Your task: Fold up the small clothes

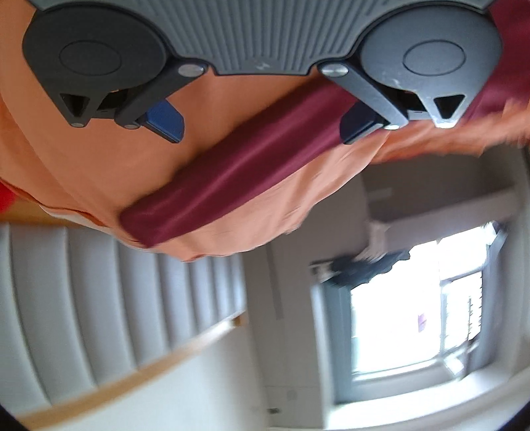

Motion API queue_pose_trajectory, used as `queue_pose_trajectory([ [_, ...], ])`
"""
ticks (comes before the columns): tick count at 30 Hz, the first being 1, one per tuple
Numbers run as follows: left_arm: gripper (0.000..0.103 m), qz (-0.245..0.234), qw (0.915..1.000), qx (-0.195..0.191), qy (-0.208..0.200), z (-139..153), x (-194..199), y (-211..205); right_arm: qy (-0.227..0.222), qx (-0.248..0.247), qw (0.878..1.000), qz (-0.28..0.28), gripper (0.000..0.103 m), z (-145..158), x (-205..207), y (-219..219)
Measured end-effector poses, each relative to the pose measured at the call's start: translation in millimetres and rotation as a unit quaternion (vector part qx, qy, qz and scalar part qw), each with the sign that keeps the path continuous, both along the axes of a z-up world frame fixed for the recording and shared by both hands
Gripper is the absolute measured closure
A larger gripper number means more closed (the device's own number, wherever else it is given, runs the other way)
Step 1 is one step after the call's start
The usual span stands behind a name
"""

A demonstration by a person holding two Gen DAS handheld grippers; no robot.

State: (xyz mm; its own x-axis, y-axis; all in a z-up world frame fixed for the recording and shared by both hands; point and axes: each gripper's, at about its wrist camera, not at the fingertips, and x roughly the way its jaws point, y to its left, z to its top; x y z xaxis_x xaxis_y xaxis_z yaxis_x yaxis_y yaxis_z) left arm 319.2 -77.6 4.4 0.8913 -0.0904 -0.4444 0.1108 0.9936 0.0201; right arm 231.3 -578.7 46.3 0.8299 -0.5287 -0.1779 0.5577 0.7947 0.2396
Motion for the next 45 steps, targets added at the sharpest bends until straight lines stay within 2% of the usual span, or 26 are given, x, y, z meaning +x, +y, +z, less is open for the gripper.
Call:
queue_pose_trajectory([
  [5, 0.0, 0.0, 1.0, 0.003, 0.002, -2, 1, -1, -0.012, 0.016, 0.999, -0.047, 0.022, 13, 19, -42],
  [6, 0.0, 0.0, 1.0, 0.004, 0.002, -2, 2, -1, -0.011, 0.015, 0.998, -0.058, 0.029, 14, 22, -46],
  [8, 0.0, -0.002, 1.0, 0.001, 0.002, -1, 3, -1, -0.006, 0.019, 0.996, -0.084, 0.047, 16, 27, -52],
  [10, 0.0, 0.004, 1.0, -0.007, 0.0, 3, 2, 3, 0.002, 0.021, 0.994, -0.104, 0.082, 17, 32, -57],
  [12, 0.0, 0.007, 0.9998, -0.013, -0.011, 10, 1, 10, 0.008, 0.015, 0.994, -0.106, 0.094, 19, 38, -56],
  [17, 0.0, 0.024, 0.9989, 0.026, -0.03, 29, -1, 26, -0.002, -0.073, 0.994, -0.079, 0.096, 44, 36, -13],
  [20, 0.0, 0.032, 0.999, 0.019, -0.027, 37, -4, 43, -0.012, -0.129, 0.991, -0.036, 0.097, 68, 39, 26],
  [24, 0.0, 0.042, 0.9989, 0.004, -0.023, 40, -9, 63, -0.035, -0.201, 0.978, 0.035, 0.097, 102, 43, 93],
  [29, 0.0, 0.058, 0.9979, -0.013, -0.026, 40, -16, 85, -0.049, -0.288, 0.948, 0.125, 0.097, 124, 50, 192],
  [34, 0.0, 0.071, 0.9962, -0.041, -0.029, 47, -18, 109, -0.029, -0.327, 0.919, 0.219, 0.097, 115, 59, 279],
  [38, 0.0, 0.089, 0.9933, -0.066, -0.032, 52, -19, 127, -0.001, -0.359, 0.889, 0.284, 0.097, 88, 58, 345],
  [42, 0.0, 0.1, 0.9911, -0.078, -0.04, 56, -21, 138, 0.044, -0.396, 0.849, 0.347, 0.097, 41, 48, 403],
  [44, 0.0, 0.104, 0.9909, -0.074, -0.042, 55, -22, 139, 0.069, -0.408, 0.831, 0.371, 0.097, 15, 43, 424],
  [45, 0.0, 0.106, 0.991, -0.07, -0.043, 54, -22, 139, 0.081, -0.424, 0.819, 0.379, 0.097, -1, 37, 439],
])
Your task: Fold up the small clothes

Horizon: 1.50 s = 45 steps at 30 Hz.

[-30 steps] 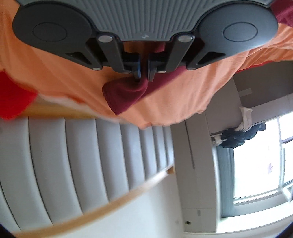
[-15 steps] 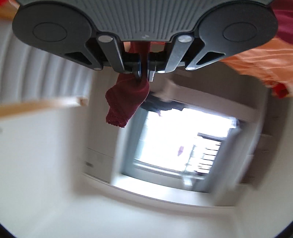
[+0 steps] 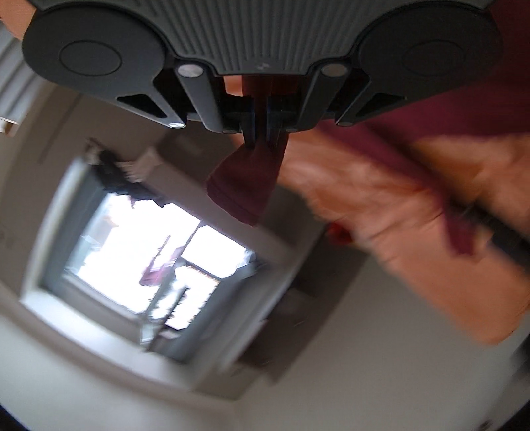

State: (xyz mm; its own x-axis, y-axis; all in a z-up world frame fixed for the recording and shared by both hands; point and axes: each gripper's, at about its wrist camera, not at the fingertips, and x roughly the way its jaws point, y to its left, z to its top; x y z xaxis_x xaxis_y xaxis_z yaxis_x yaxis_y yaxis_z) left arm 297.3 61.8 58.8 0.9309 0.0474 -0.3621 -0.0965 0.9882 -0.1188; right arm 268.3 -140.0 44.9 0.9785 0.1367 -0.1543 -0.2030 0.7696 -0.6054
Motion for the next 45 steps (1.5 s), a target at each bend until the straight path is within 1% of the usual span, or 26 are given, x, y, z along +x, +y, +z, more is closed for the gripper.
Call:
queue_pose_trajectory([
  [4, 0.0, -0.005, 1.0, 0.001, -0.001, -3, 0, -2, 0.018, -0.1, 0.994, 0.033, 0.097, -51, -18, 30],
  [6, 0.0, -0.014, 0.9999, -0.006, -0.004, -5, -1, -4, 0.028, -0.129, 0.99, 0.042, 0.097, -70, -22, 42],
  [8, 0.0, -0.027, 0.9995, -0.015, -0.006, -6, -2, -6, 0.029, -0.138, 0.989, 0.048, 0.094, -85, -27, 47],
  [9, 0.0, -0.035, 0.9991, -0.022, -0.007, -6, -2, -8, 0.031, -0.132, 0.99, 0.047, 0.088, -84, -30, 44],
  [10, 0.0, -0.041, 0.9987, -0.028, -0.007, -6, -2, -10, 0.035, -0.12, 0.991, 0.045, 0.076, -82, -33, 40],
  [11, 0.0, -0.047, 0.9983, -0.036, -0.006, -6, -2, -12, 0.037, -0.102, 0.993, 0.042, 0.068, -79, -37, 34],
  [13, 0.0, -0.053, 0.9974, -0.047, 0.0, -6, -2, -16, 0.039, -0.068, 0.996, 0.03, 0.037, -69, -39, 18],
  [16, 0.0, -0.07, 0.996, -0.055, 0.009, -7, -1, -28, 0.043, -0.009, 0.999, 0.003, 0.02, -53, -44, -15],
  [17, 0.0, -0.079, 0.9955, -0.05, 0.013, -9, 0, -34, 0.039, 0.009, 0.999, -0.013, 0.018, -50, -44, -25],
  [19, 0.0, -0.094, 0.9947, -0.034, 0.025, -16, 3, -48, 0.029, 0.055, 0.997, -0.054, 0.005, -45, -43, -51],
  [21, 0.0, -0.101, 0.9938, -0.021, 0.043, -25, 6, -59, 0.026, 0.113, 0.988, -0.102, 0.001, -42, -39, -84],
  [23, 0.0, -0.113, 0.9916, -0.014, 0.061, -33, 9, -68, 0.025, 0.129, 0.981, -0.141, 0.001, -41, -33, -110],
  [25, 0.0, -0.13, 0.9886, 0.002, 0.076, -39, 9, -77, 0.016, 0.124, 0.976, -0.179, 0.001, -45, -29, -132],
  [26, 0.0, -0.13, 0.9877, 0.019, 0.085, -43, 9, -81, 0.01, 0.116, 0.973, -0.198, 0.001, -50, -26, -141],
  [28, 0.0, -0.125, 0.9875, 0.03, 0.092, -48, 7, -81, 0.015, 0.103, 0.967, -0.232, 0.002, -58, -17, -157],
  [29, 0.0, -0.126, 0.9872, 0.021, 0.095, -50, 6, -77, 0.019, 0.1, 0.965, -0.242, 0.003, -63, -15, -167],
  [31, 0.0, -0.129, 0.9856, -0.001, 0.109, -52, 5, -71, 0.03, 0.093, 0.96, -0.261, 0.011, -72, -3, -177],
  [33, 0.0, -0.134, 0.9843, -0.013, 0.115, -54, 5, -67, 0.031, 0.086, 0.961, -0.262, 0.014, -81, 7, -184],
  [35, 0.0, -0.138, 0.9843, -0.011, 0.109, -56, 4, -66, 0.027, 0.087, 0.964, -0.25, 0.019, -86, 17, -183],
  [38, 0.0, -0.14, 0.9848, -0.008, 0.103, -58, 2, -66, 0.021, 0.076, 0.967, -0.243, 0.031, -93, 18, -184],
  [39, 0.0, -0.14, 0.985, -0.005, 0.101, -58, 1, -67, 0.017, 0.069, 0.968, -0.242, 0.04, -93, 26, -181],
  [40, 0.0, -0.14, 0.9852, -0.003, 0.099, -58, 0, -68, 0.015, 0.065, 0.968, -0.242, 0.053, -95, 29, -180],
  [41, 0.0, -0.141, 0.9853, 0.0, 0.097, -59, -1, -69, 0.013, 0.066, 0.968, -0.243, 0.061, -93, 32, -179],
  [42, 0.0, -0.142, 0.9854, 0.002, 0.095, -59, -1, -69, 0.014, 0.074, 0.967, -0.244, 0.084, -92, 39, -182],
  [43, 0.0, -0.142, 0.9854, 0.005, 0.094, -59, -2, -70, 0.017, 0.084, 0.964, -0.251, 0.097, -89, 41, -184],
  [45, 0.0, -0.143, 0.9854, 0.006, 0.092, -59, -4, -70, 0.029, 0.134, 0.956, -0.26, 0.098, -81, 40, -194],
])
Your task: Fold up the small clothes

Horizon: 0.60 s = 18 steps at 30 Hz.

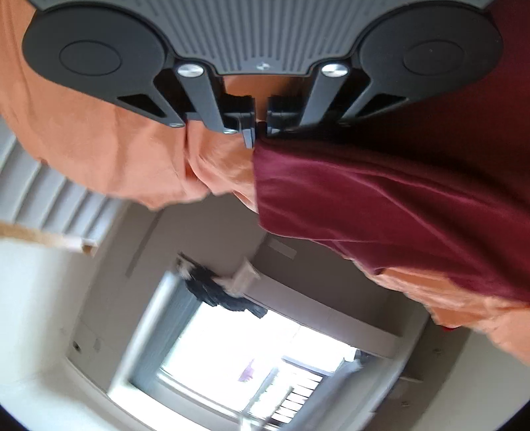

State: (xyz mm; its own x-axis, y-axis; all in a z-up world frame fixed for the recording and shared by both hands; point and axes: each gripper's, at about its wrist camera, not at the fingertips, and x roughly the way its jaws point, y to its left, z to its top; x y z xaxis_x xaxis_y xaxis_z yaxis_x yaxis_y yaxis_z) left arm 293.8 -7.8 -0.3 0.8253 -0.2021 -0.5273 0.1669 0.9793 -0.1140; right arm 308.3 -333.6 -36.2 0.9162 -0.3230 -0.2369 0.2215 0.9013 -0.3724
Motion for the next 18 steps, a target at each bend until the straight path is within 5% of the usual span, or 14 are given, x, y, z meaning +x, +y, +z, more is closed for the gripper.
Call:
queue_pose_trajectory([
  [5, 0.0, -0.001, 0.9998, 0.012, -0.013, -2, -5, -4, 0.014, 0.082, 0.996, -0.016, 0.098, 1, 2, -21],
  [9, 0.0, 0.002, 0.9995, 0.018, -0.025, -3, -11, -6, 0.018, 0.08, 0.997, -0.012, 0.096, -1, 1, -20],
  [12, 0.0, -0.002, 0.9995, 0.006, -0.032, 0, -16, -1, 0.025, 0.09, 0.996, -0.011, 0.079, 1, -4, -23],
  [15, 0.0, 0.001, 0.9993, -0.021, -0.029, 7, -19, 14, 0.023, 0.095, 0.995, -0.008, 0.043, 6, -15, -25],
  [18, 0.0, 0.041, 0.998, -0.043, -0.022, 15, -17, 42, 0.018, 0.096, 0.995, -0.007, 0.02, 13, -29, -25],
])
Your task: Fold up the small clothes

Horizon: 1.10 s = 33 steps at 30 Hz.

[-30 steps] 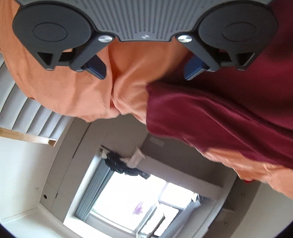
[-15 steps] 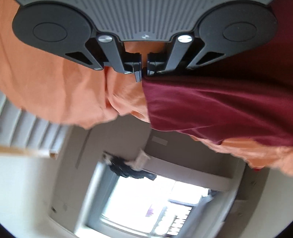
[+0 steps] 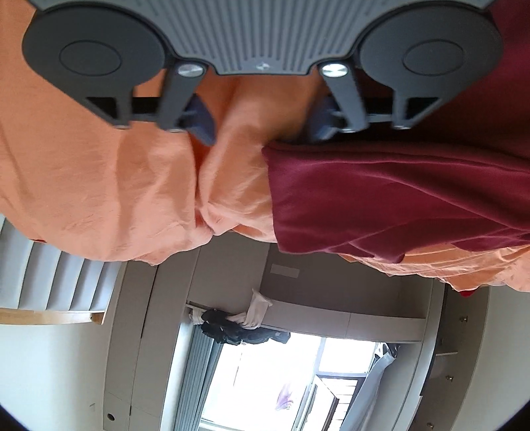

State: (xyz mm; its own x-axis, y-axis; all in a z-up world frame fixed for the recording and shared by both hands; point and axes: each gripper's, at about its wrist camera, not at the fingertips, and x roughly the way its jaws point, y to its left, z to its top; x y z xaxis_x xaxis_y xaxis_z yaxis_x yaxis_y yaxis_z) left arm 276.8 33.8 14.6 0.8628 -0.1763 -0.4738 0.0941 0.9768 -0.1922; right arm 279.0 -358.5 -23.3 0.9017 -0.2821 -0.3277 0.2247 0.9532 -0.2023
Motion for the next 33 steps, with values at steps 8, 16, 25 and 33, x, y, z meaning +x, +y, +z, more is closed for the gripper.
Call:
queue_pose_trajectory([
  [8, 0.0, 0.149, 0.9872, -0.04, 0.042, 27, 43, 107, -0.057, 0.081, 0.993, 0.063, 0.0, 19, -30, 12],
  [16, 0.001, 0.25, 0.9593, -0.094, 0.093, 28, 139, 196, -0.081, 0.11, 0.984, 0.117, 0.0, 18, -36, 34],
  [25, 0.048, 0.33, 0.9355, -0.097, 0.08, 11, 189, 242, -0.08, 0.108, 0.983, 0.128, 0.0, 7, -27, 45],
  [33, 0.098, 0.355, 0.9326, -0.063, 0.002, 7, 182, 232, -0.064, 0.099, 0.984, 0.131, 0.0, 0, -23, 51],
])
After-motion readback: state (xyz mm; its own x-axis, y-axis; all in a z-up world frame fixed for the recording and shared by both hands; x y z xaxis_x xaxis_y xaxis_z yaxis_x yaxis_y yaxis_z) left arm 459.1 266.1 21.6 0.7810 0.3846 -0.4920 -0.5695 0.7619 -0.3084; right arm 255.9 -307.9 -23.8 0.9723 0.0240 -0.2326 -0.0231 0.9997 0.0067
